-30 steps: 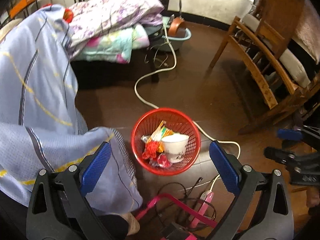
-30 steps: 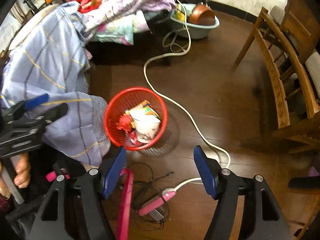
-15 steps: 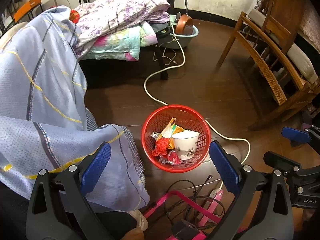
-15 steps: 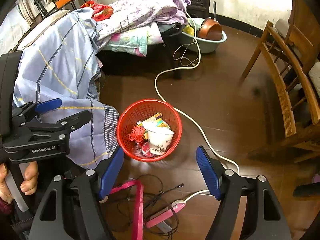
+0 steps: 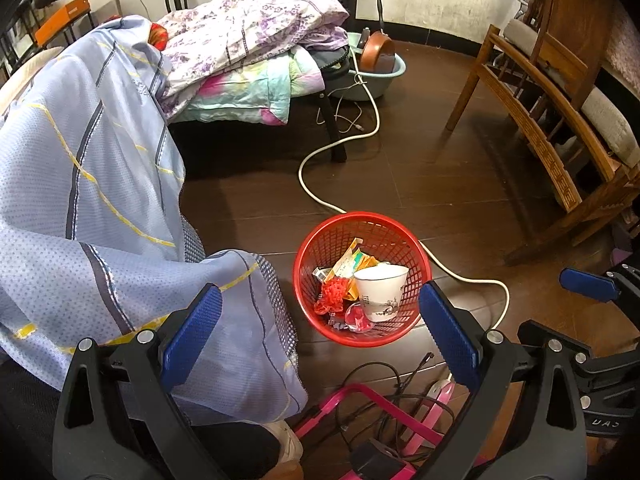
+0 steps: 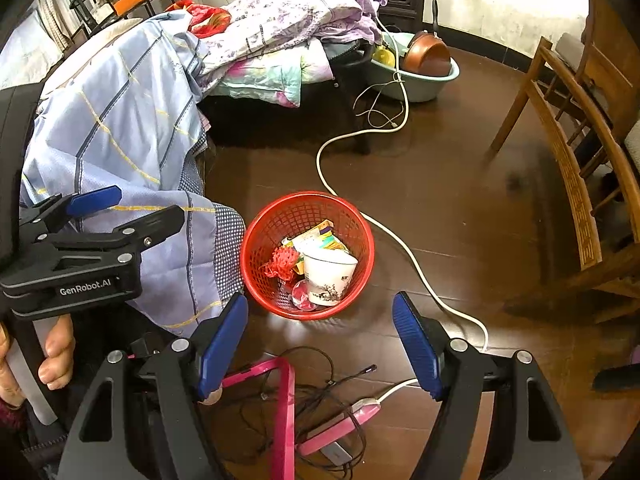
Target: Collect trash
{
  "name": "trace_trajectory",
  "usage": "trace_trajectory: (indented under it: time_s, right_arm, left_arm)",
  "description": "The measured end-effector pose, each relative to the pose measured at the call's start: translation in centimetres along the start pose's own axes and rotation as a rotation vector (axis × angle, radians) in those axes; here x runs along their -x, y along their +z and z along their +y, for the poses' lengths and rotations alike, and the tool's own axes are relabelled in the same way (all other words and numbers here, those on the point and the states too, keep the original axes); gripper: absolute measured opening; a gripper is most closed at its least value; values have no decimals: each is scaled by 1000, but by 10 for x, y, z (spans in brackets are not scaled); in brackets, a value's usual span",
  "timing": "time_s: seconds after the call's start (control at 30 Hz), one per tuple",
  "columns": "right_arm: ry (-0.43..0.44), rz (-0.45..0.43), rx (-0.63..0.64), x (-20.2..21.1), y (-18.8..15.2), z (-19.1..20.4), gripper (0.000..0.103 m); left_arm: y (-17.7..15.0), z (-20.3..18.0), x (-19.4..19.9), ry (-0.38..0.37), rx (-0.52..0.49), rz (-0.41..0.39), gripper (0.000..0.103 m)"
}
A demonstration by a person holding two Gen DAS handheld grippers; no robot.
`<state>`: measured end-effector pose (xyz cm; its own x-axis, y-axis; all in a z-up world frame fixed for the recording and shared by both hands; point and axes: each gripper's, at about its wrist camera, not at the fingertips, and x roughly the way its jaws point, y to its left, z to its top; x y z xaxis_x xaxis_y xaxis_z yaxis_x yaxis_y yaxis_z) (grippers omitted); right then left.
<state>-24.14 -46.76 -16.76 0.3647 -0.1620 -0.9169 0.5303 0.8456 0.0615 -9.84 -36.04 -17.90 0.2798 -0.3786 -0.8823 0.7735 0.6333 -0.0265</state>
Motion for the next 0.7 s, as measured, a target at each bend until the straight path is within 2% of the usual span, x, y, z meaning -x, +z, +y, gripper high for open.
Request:
trace_trajectory:
  time_s: [0.7]
  right_arm:
    - [-1, -3, 2, 1, 2, 1, 74]
  left_arm:
    - [-1, 1, -4, 29, -14, 11, 95]
